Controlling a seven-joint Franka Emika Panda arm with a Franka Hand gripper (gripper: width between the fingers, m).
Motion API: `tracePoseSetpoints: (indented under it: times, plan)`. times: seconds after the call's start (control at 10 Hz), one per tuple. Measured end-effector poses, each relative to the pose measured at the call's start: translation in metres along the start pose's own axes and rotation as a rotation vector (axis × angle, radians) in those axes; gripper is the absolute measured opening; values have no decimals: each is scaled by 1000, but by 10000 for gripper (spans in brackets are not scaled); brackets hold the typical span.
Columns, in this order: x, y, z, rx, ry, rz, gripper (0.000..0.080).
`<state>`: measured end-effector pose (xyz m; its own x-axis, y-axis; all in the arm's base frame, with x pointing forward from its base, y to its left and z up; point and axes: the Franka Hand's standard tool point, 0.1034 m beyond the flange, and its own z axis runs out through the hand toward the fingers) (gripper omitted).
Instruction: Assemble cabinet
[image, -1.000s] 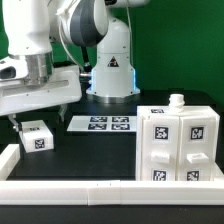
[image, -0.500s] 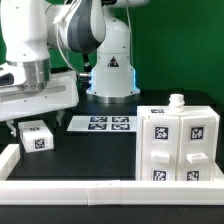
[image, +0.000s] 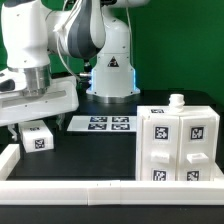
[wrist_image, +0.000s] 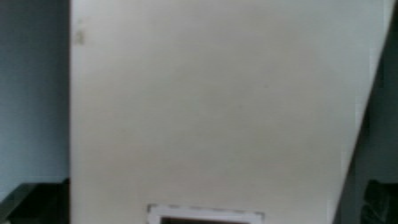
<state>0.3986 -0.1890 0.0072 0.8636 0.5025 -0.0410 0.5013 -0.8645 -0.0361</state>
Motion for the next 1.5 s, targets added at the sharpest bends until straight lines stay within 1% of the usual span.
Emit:
tracePoseSetpoints:
  times: [0.1,0.2,0.5,0.6,0.7,0.8,0.9,1.1,1.2,1.3,1.4,1.5]
  plan:
    - [0,0,0,0,0,0,707]
    - [0,0,0,0,0,0,546]
    - [0,0,0,-2,1,-1,548]
    - [4,-2,-4,-6,6,0,548]
    - [13,-11,-17,-18,18,2,548]
    - [24,-25,-34,-30,33,15,548]
    - [36,-39,-49,-30,38,35,548]
    - [67,-67,-78,-19,42,77,548]
    - [82,-80,-93,-8,37,117,548]
    - [103,-93,-111,2,30,154,548]
    - [127,-99,-128,3,29,192,548]
    - [144,-102,-139,2,32,224,548]
